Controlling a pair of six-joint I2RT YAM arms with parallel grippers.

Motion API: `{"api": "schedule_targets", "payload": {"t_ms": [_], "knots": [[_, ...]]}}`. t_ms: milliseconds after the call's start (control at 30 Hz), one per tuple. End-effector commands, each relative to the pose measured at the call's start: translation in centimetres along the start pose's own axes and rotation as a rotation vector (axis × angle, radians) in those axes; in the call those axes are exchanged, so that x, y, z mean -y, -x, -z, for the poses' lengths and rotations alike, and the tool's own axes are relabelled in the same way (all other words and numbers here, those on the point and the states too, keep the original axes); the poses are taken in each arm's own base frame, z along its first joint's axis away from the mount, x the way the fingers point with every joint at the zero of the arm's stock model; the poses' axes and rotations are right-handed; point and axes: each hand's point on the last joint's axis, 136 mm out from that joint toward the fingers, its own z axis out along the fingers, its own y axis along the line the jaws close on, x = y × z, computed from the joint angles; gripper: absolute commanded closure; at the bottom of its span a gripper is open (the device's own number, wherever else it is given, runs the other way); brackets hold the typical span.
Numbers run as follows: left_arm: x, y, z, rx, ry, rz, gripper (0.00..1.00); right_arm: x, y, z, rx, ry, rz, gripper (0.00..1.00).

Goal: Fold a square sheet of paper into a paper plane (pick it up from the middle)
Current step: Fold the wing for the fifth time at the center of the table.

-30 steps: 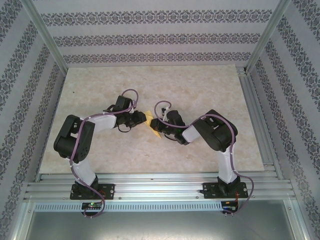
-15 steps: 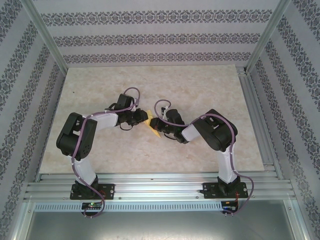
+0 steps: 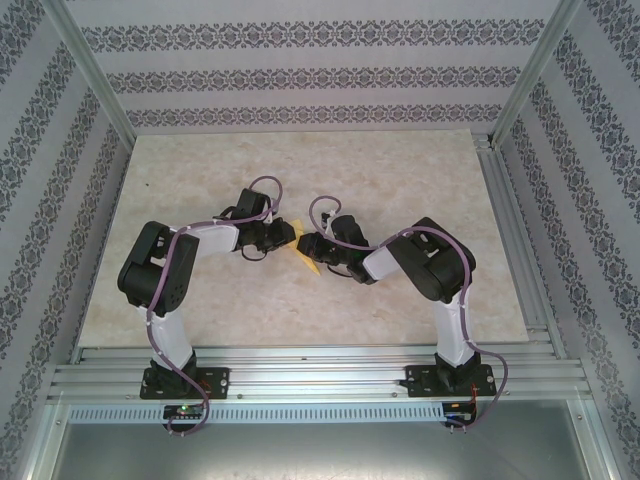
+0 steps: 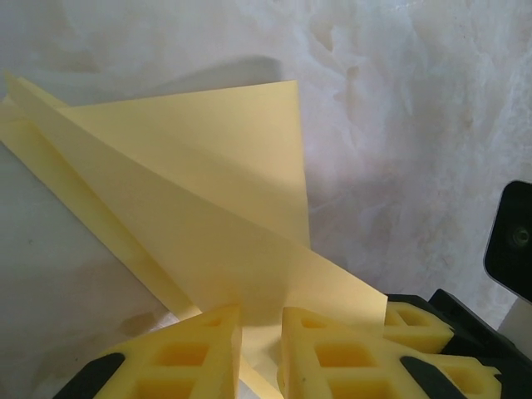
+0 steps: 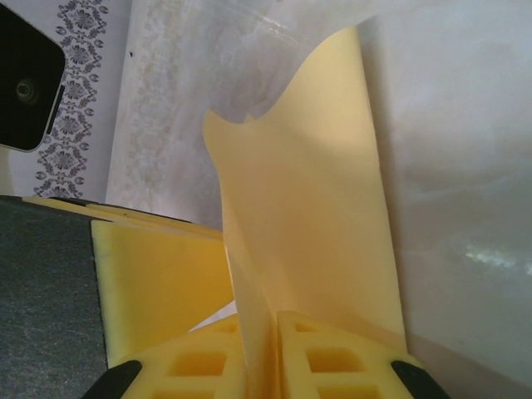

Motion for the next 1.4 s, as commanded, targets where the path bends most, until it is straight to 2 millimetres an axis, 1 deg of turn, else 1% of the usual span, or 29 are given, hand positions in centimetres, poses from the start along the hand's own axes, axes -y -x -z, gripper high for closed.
{"api": "schedule_targets", "payload": {"t_ms": [0, 200, 433, 600, 733, 833, 1033, 1233, 1367], "knots": [[0.3, 0.5, -0.4, 0.006, 0.015, -0.030, 0.79, 0.4, 0.2, 0.4, -0.019, -0.029, -0.025, 0.83], [0.0, 0.3, -0.7, -0.006, 0.027, -0.026, 0.79, -0.2, 0.6, 1.0, -0.023, -0.025, -0.028, 0.80], [-0.1, 0.4, -0.8, -0.014, 0.035, -0.030, 0.78, -1.0, 0.6, 1.5, -0.038, -0.020, -0.020, 0.76], [-0.2, 0.2, -1.0, -0.020, 0.038, -0.027, 0.78, -0.7, 0.5, 1.9, -0.048, -0.053, -0.007, 0.77], [-0.2, 0.3, -1.0, -0.019, 0.037, -0.026, 0.78, -0.5, 0.2, 2.3, -0.060, -0.092, 0.025, 0.76], [-0.2, 0.3, -1.0, -0.020, 0.036, -0.026, 0.78, -0.5, -0.2, 2.6, -0.073, -0.116, 0.060, 0.74], [-0.2, 0.2, -1.0, -0.022, 0.036, -0.025, 0.78, -0.5, -1.3, 2.5, -0.111, -0.131, 0.089, 0.73], [-0.1, 0.2, -1.0, -0.023, 0.037, -0.026, 0.78, 0.2, -2.0, 2.7, -0.121, -0.142, 0.079, 0.80], [-0.2, 0.2, -1.0, -0.024, 0.038, -0.025, 0.77, 0.8, -2.3, 2.8, -0.125, -0.153, 0.062, 0.88]]}}
